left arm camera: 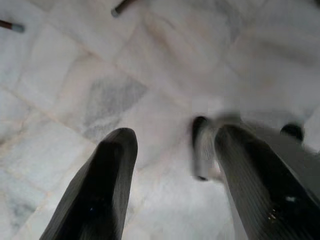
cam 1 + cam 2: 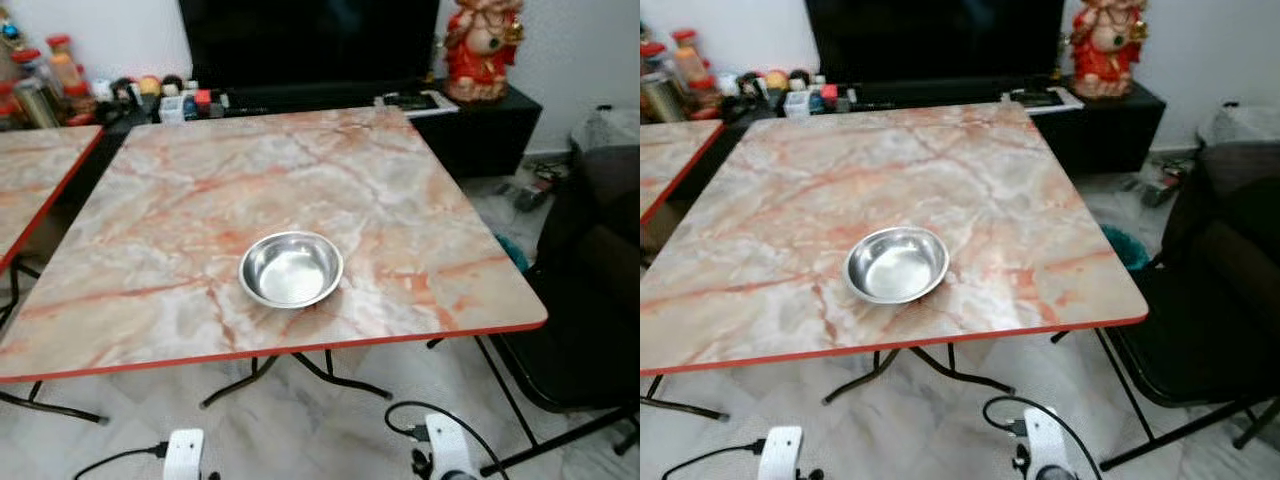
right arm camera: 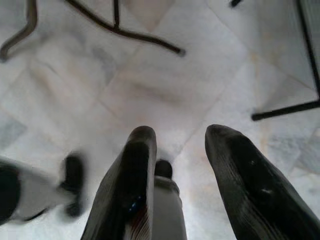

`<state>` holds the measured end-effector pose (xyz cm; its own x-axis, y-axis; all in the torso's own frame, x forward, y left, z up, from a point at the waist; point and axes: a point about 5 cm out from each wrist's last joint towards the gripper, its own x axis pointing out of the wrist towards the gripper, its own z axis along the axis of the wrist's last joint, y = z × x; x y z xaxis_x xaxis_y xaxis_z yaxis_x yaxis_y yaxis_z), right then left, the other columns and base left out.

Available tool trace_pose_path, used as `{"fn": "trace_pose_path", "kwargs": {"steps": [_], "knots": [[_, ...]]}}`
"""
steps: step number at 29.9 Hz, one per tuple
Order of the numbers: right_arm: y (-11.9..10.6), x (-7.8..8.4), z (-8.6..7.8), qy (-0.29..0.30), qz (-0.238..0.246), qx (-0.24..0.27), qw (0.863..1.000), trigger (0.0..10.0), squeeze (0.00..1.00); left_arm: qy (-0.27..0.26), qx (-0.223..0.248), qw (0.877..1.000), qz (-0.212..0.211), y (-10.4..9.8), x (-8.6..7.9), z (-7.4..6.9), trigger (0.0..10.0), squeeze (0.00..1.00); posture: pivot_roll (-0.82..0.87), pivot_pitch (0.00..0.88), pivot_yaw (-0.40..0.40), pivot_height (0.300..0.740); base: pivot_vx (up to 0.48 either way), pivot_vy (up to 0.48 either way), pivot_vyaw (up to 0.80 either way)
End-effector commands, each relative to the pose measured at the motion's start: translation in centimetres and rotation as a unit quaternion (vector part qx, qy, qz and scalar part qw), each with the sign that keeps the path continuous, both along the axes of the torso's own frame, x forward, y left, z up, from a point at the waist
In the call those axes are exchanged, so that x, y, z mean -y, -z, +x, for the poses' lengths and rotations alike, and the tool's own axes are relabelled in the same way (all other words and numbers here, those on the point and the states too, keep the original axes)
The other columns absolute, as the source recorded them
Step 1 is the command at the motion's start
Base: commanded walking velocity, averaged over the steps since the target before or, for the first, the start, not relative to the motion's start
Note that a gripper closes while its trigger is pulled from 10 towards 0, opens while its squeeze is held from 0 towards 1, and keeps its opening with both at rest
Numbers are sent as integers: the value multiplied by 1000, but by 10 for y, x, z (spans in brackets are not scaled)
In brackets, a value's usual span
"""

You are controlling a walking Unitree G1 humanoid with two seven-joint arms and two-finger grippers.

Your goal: Setting the table

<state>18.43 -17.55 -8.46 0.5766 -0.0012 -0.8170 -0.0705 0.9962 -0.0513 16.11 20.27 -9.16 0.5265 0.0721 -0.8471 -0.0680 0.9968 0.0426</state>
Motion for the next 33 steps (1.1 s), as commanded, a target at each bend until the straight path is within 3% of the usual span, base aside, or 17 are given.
{"fn": "trace_pose_path", "kwargs": {"steps": [1, 12, 17, 27, 33], "knots": [[-2, -8, 5, -5, 9, 10, 1000, 10000, 0, -8, 3, 1000, 10, -3, -8, 3, 10000, 0, 7, 0, 11, 719, 0, 386, 0], [-1, -9, 4, -21, 2, 8, 1000, 10000, 0, -13, 3, 1000, 10, -2, -9, 2, 10000, 0, 10, 0, 9, 719, 0, 389, 0], [0, -11, 2, -26, 0, 7, 1000, 10000, 0, -15, 1, 1000, 11, -2, -11, 0, 10000, 0, 13, 0, 11, 719, 0, 388, 485], [1, -17, 0, -16, 12, 6, 1000, 10000, 0, -15, -3, 1000, 20, -3, -20, -3, 10000, 0, 11, 0, 36, 719, 0, 388, 220], [1, -21, 0, -21, 15, 5, 1000, 10000, 0, -17, 6, 999, 32, -7, -29, 2, 10000, 0, 31, 0, 34, 719, 0, 387, 0]]}}
